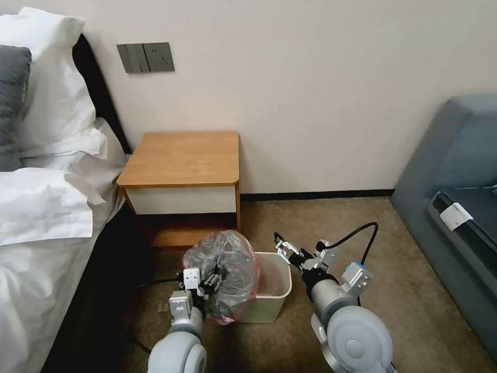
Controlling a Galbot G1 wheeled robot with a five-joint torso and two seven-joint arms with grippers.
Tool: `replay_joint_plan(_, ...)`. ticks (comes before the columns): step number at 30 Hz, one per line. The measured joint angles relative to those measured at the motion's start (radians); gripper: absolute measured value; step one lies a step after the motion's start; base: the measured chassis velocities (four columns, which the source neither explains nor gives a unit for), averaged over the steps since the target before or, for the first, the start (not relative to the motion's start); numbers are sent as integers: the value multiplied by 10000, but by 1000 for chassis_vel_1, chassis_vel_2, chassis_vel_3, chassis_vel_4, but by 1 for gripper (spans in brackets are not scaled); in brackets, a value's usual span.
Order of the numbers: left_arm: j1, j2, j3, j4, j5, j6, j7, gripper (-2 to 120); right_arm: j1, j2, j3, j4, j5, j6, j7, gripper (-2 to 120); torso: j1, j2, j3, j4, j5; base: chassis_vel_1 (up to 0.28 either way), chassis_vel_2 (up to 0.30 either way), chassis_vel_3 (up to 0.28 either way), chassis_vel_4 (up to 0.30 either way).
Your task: Pick up the garbage bag from the table and place it over the trash can.
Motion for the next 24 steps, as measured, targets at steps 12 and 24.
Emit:
replay_joint_plan(12,-772,1411,362,-12,-1572,973,-186,79,38,221,-22,-221,-216,51,12,100,0,0,1,0,8,0,0,0,0)
replay_joint_plan(24,-1186,1712,831,203,-2196,1614,-419,79,-11,276,92,-389,-300,141,-31,100,-1,0,0,0,9,0,0,0,0)
